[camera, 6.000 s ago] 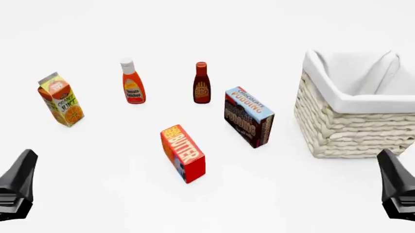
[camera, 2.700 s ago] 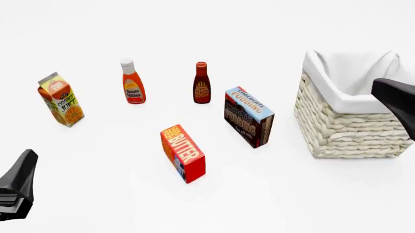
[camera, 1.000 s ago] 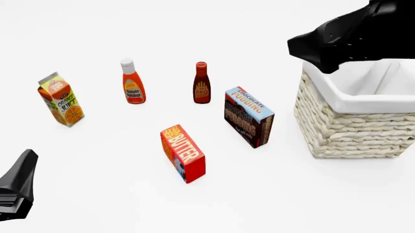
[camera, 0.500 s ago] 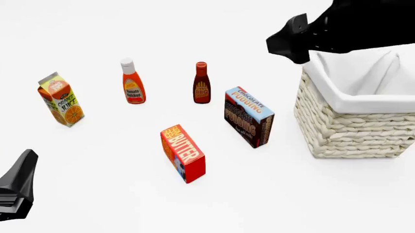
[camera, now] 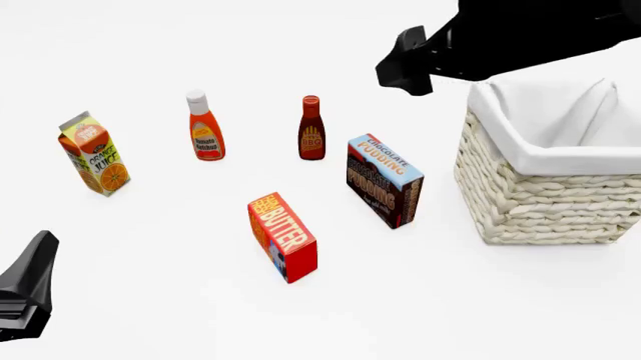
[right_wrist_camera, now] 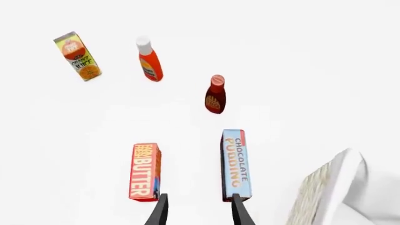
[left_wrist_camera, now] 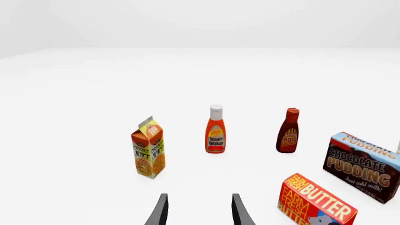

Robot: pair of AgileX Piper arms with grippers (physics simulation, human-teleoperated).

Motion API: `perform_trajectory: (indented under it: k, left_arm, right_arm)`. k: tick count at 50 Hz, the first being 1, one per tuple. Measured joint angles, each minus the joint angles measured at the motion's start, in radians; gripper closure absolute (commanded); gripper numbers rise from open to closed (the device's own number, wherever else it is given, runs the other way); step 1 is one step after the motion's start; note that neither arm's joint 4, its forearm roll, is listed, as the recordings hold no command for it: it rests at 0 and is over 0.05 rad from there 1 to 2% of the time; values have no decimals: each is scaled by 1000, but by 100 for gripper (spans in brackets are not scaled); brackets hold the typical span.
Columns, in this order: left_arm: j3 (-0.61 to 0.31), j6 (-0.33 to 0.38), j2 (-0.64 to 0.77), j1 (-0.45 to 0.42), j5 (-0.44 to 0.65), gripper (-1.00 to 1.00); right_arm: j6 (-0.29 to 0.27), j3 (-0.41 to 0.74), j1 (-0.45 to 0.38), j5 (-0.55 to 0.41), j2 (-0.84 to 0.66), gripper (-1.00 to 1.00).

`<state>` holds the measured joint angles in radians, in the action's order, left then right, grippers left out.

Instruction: Pick the butter and place it in the basket.

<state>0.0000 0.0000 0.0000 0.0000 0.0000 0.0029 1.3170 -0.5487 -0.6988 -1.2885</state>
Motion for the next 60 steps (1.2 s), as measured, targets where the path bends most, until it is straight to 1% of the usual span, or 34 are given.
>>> perform_trajectory:
  k: [14, 29, 60]
  left_arm:
    - [0, 0, 0, 0, 0, -100]
    - [0, 0, 0, 0, 0, -100]
    - [0, 0, 0, 0, 0, -100]
  right_arm:
    - [45, 48, -37, -10, -104, -100]
    - [69, 98, -71, -9, -191, -100]
    - [137, 238, -127, -47, -339, -100]
